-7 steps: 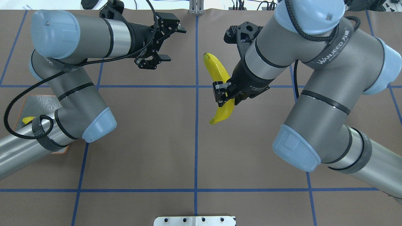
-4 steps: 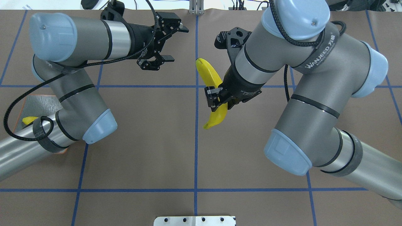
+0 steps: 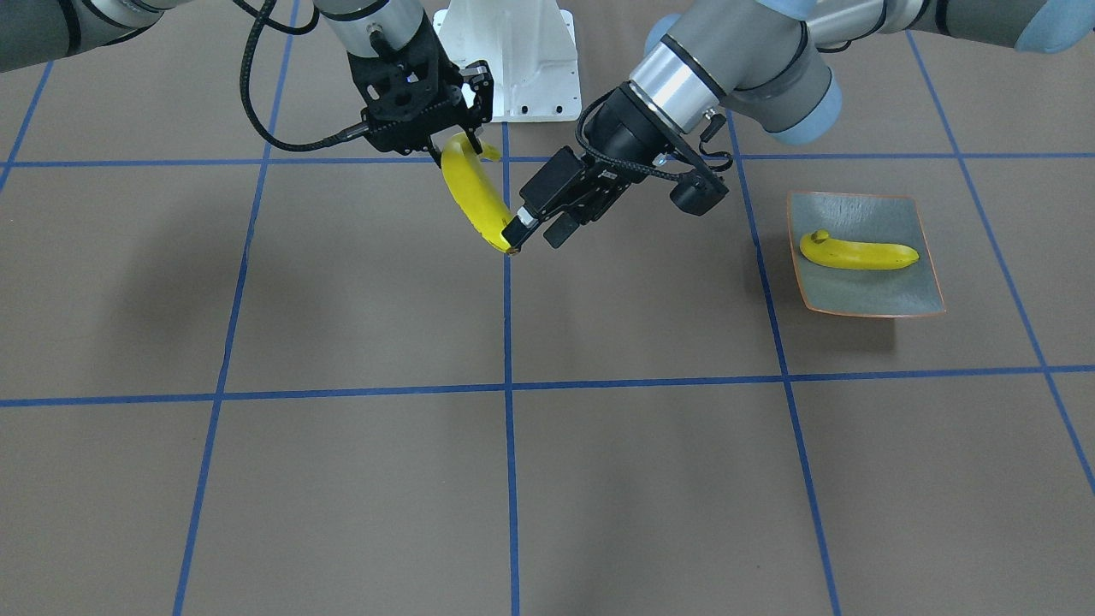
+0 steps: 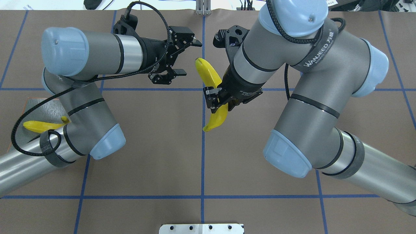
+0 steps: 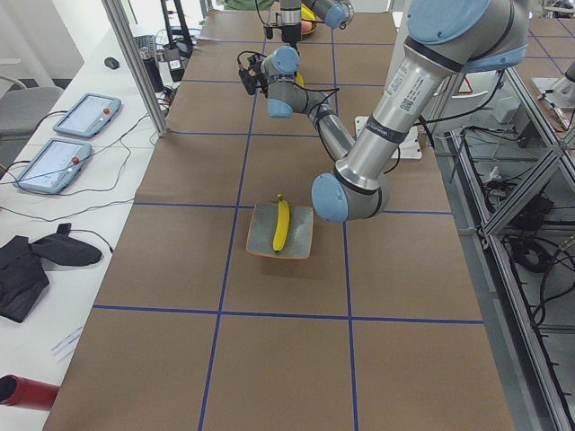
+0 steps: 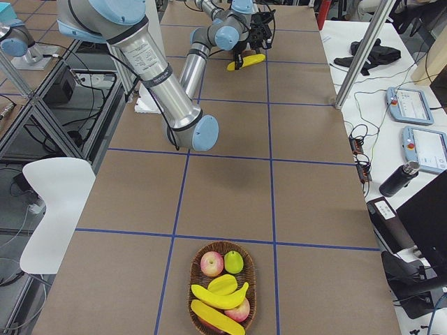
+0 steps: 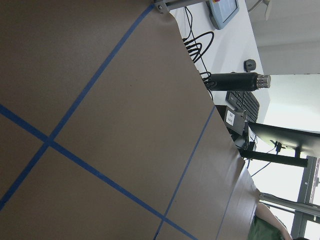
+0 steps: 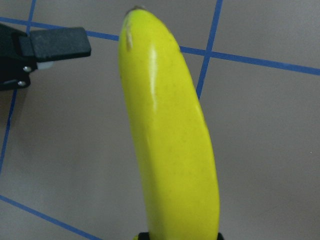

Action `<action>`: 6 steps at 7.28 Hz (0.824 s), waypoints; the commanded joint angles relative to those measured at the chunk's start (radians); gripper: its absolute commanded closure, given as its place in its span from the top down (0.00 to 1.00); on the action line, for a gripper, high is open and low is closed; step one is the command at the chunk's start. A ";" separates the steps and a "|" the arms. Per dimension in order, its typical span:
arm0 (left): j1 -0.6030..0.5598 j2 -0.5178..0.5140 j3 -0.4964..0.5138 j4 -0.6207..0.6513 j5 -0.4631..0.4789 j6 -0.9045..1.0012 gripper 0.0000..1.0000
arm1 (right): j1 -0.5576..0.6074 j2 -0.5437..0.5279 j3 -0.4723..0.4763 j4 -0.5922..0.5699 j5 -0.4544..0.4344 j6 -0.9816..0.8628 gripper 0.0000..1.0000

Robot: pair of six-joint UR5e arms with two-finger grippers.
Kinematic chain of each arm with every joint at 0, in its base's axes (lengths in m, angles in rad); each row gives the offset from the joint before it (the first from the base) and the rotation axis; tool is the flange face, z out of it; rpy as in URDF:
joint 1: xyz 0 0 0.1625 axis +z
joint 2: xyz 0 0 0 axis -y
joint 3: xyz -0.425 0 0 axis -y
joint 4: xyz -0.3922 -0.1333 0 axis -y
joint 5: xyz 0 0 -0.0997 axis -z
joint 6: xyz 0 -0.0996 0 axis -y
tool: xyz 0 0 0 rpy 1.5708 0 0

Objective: Transfer all bananas from basket to plate

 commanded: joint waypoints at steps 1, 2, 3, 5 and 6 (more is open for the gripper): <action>0.032 -0.001 -0.006 0.000 0.000 -0.001 1.00 | 0.000 0.012 -0.015 0.009 0.000 0.007 0.00; 0.038 -0.003 -0.007 0.000 0.000 -0.001 1.00 | 0.000 0.016 -0.016 0.009 0.000 0.008 0.00; 0.049 -0.004 -0.009 0.000 0.000 -0.003 1.00 | 0.000 0.019 -0.016 0.009 0.000 0.008 0.00; 0.055 -0.007 -0.009 -0.002 0.000 -0.001 1.00 | 0.000 0.022 -0.018 0.009 0.000 0.008 0.00; 0.060 -0.009 -0.009 -0.002 0.000 -0.001 1.00 | -0.002 0.022 -0.018 0.009 0.000 0.008 0.00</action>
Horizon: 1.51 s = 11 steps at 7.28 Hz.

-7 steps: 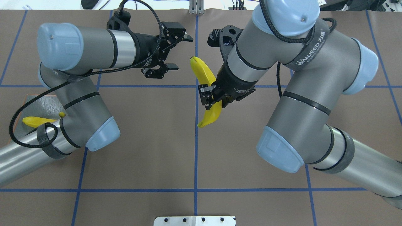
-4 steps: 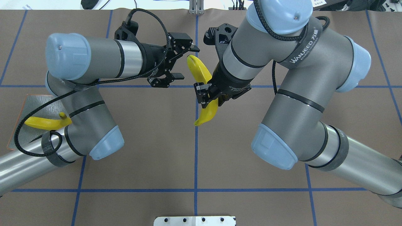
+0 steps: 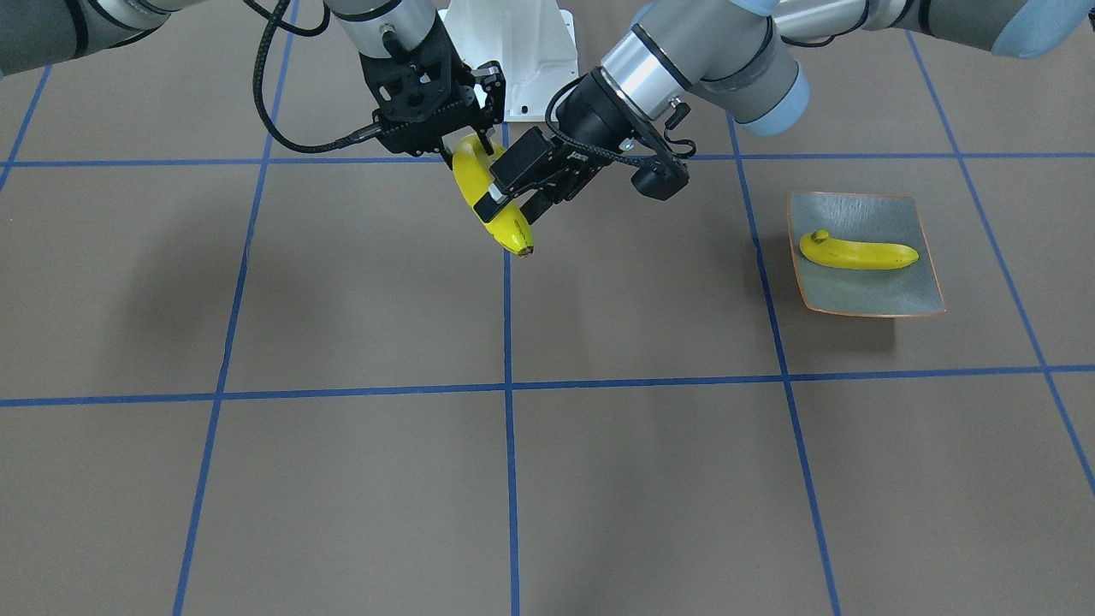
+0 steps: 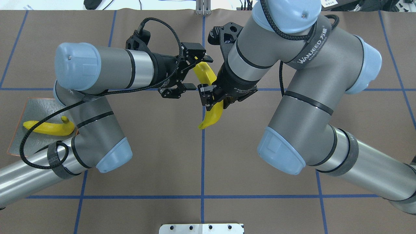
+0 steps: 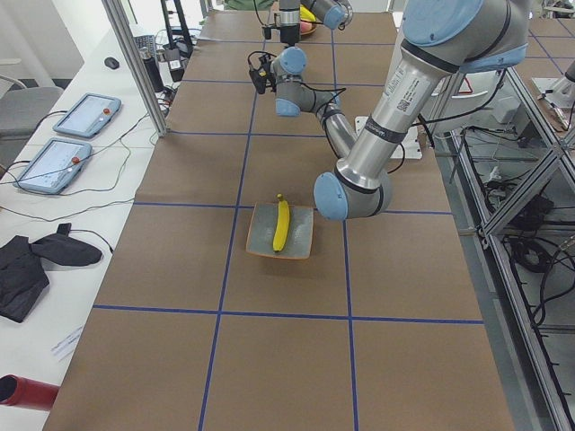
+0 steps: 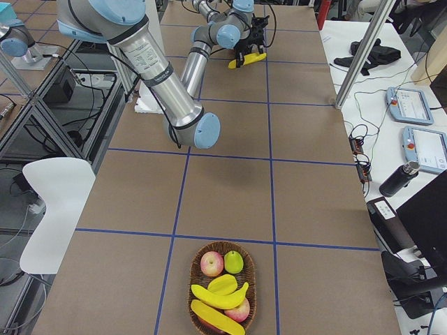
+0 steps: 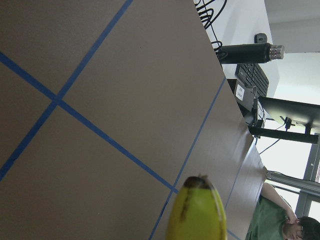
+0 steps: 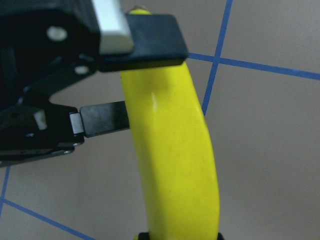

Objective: Transfer all bananas from basket to plate

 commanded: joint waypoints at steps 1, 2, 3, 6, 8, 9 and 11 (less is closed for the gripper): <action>0.005 -0.003 -0.002 -0.001 0.000 0.000 1.00 | -0.007 0.001 0.000 0.000 0.000 0.002 0.00; 0.005 -0.007 0.000 -0.001 0.000 0.000 0.98 | -0.010 0.001 0.000 0.000 0.000 0.002 0.00; 0.010 -0.007 0.000 -0.001 0.000 0.000 0.93 | -0.012 0.001 0.001 0.000 0.000 0.009 0.00; 0.010 -0.005 0.003 -0.001 0.000 0.004 0.72 | -0.013 -0.001 0.004 0.000 0.002 0.018 0.00; 0.010 -0.007 0.001 -0.001 0.000 0.004 0.57 | -0.016 -0.001 0.003 0.000 0.000 0.018 0.00; 0.010 -0.007 0.000 -0.001 -0.002 0.004 0.30 | -0.018 -0.001 0.003 0.002 0.000 0.018 0.00; 0.010 -0.005 -0.003 0.001 -0.002 0.008 0.00 | -0.022 -0.011 0.001 0.035 0.000 0.037 0.81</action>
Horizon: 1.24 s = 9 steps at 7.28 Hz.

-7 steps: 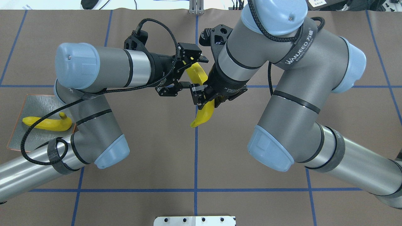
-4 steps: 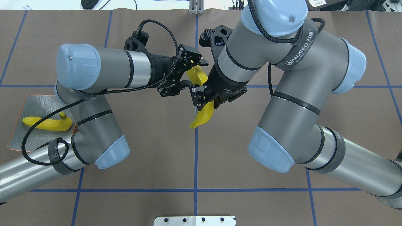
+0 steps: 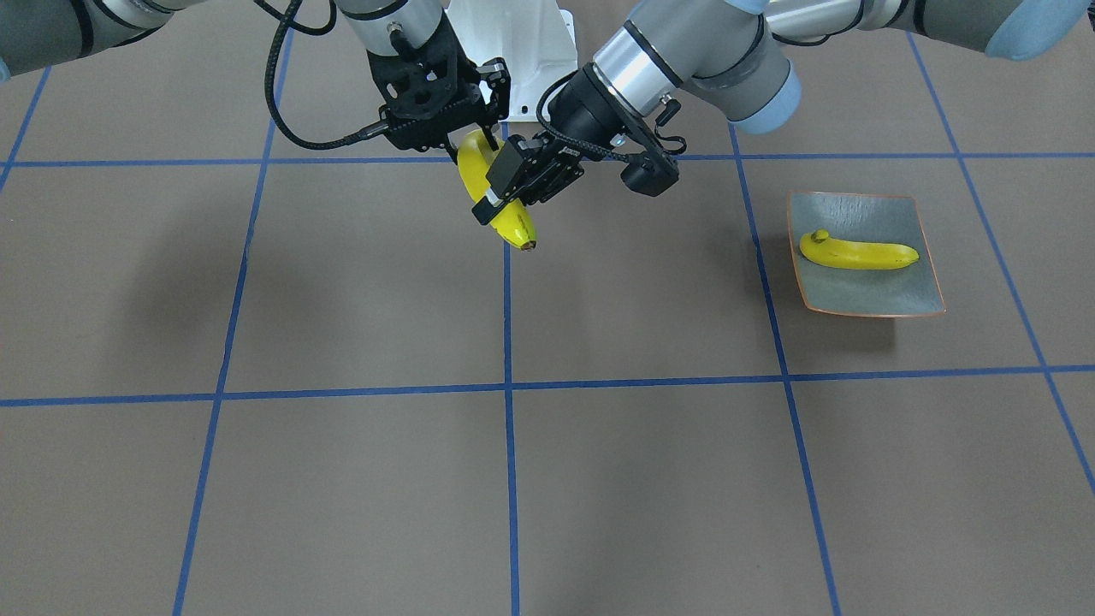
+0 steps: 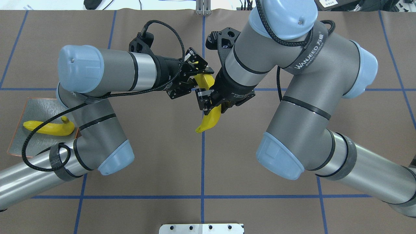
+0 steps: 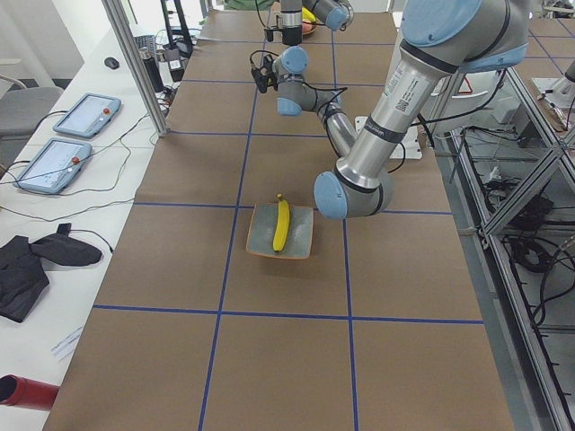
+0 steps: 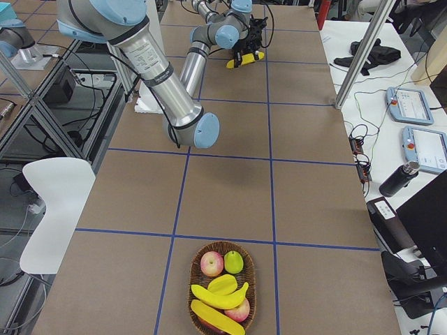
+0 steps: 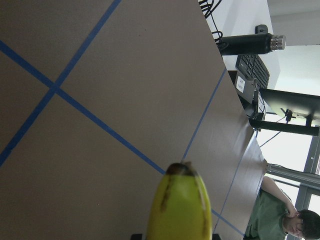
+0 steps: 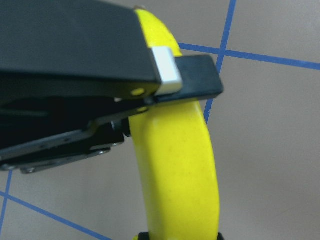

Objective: Transfer all bananas from basket to plate

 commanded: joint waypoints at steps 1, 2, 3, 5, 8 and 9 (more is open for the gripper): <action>0.000 0.001 -0.002 0.002 -0.014 0.005 0.00 | -0.010 -0.008 0.002 0.040 0.001 0.051 1.00; 0.000 0.002 -0.002 0.002 -0.026 0.005 0.00 | -0.010 -0.008 0.002 0.049 0.003 0.079 1.00; 0.000 0.002 0.001 0.002 -0.026 0.005 0.00 | -0.010 -0.008 0.003 0.049 0.013 0.081 1.00; 0.000 0.002 0.004 0.002 -0.026 0.005 0.00 | 0.009 -0.007 0.014 0.049 0.059 0.082 1.00; -0.049 0.004 0.027 0.008 -0.023 0.020 0.00 | 0.084 -0.114 0.126 0.040 0.124 0.084 1.00; -0.081 0.004 0.047 0.009 -0.023 0.024 0.00 | 0.123 -0.143 0.128 0.038 0.150 0.082 1.00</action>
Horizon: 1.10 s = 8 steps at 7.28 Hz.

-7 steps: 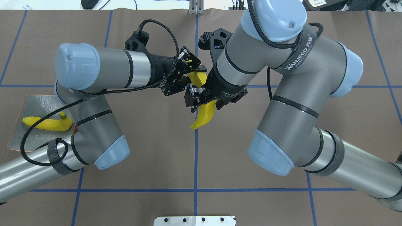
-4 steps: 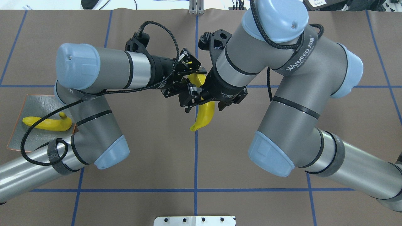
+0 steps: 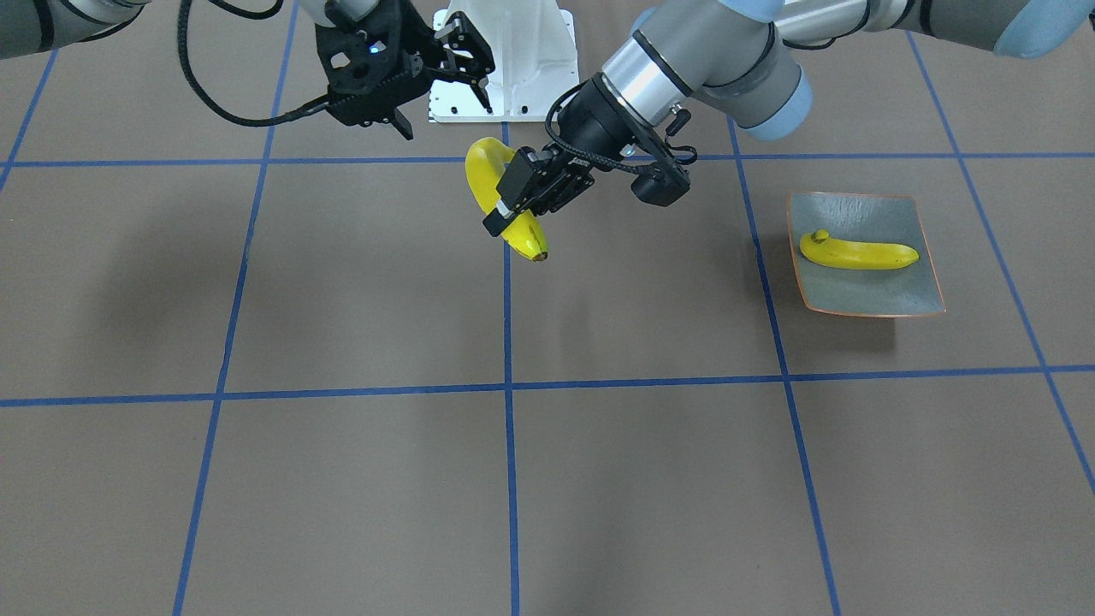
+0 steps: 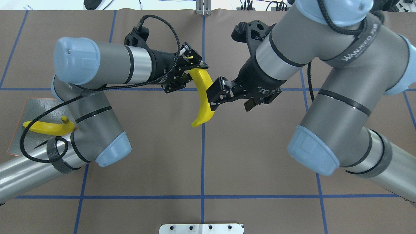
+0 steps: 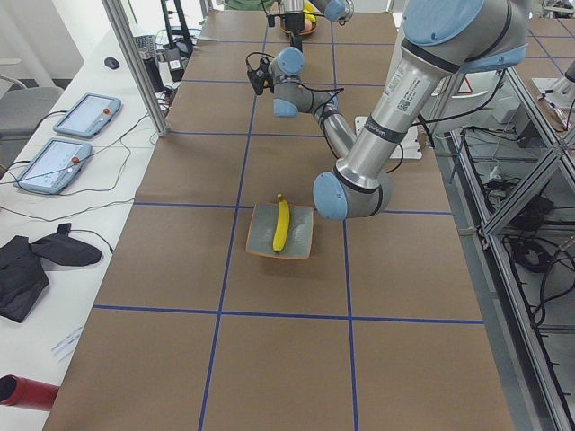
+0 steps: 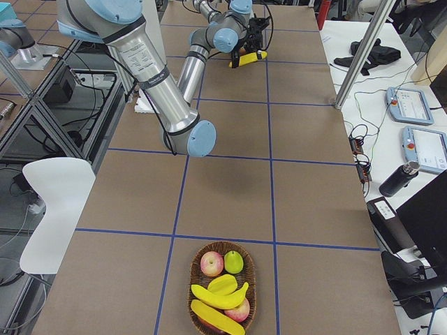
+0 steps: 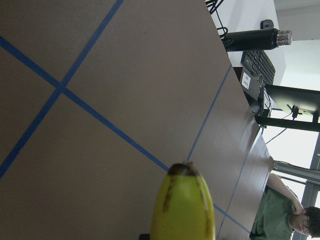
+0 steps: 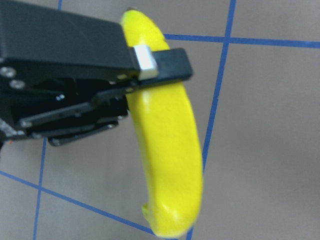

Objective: Transfer all bananas from basket to plate

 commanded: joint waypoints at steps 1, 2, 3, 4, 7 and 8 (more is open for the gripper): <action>-0.065 0.009 0.030 0.008 -0.006 0.017 0.00 | 0.079 -0.078 0.013 -0.002 0.032 -0.006 1.00; -0.087 0.011 0.028 0.083 -0.035 0.086 0.00 | 0.108 -0.123 -0.003 -0.002 0.029 -0.019 1.00; -0.114 0.014 0.021 0.202 -0.094 0.141 0.00 | 0.158 -0.140 -0.067 -0.002 0.024 -0.070 1.00; -0.149 0.055 -0.003 0.285 -0.159 0.224 0.00 | 0.189 -0.140 -0.132 -0.002 0.018 -0.151 1.00; -0.238 0.117 -0.187 0.736 -0.201 0.624 0.00 | 0.209 -0.140 -0.201 -0.002 -0.028 -0.174 1.00; -0.271 0.118 -0.224 0.863 -0.176 0.787 0.00 | 0.205 -0.141 -0.206 -0.002 -0.033 -0.174 1.00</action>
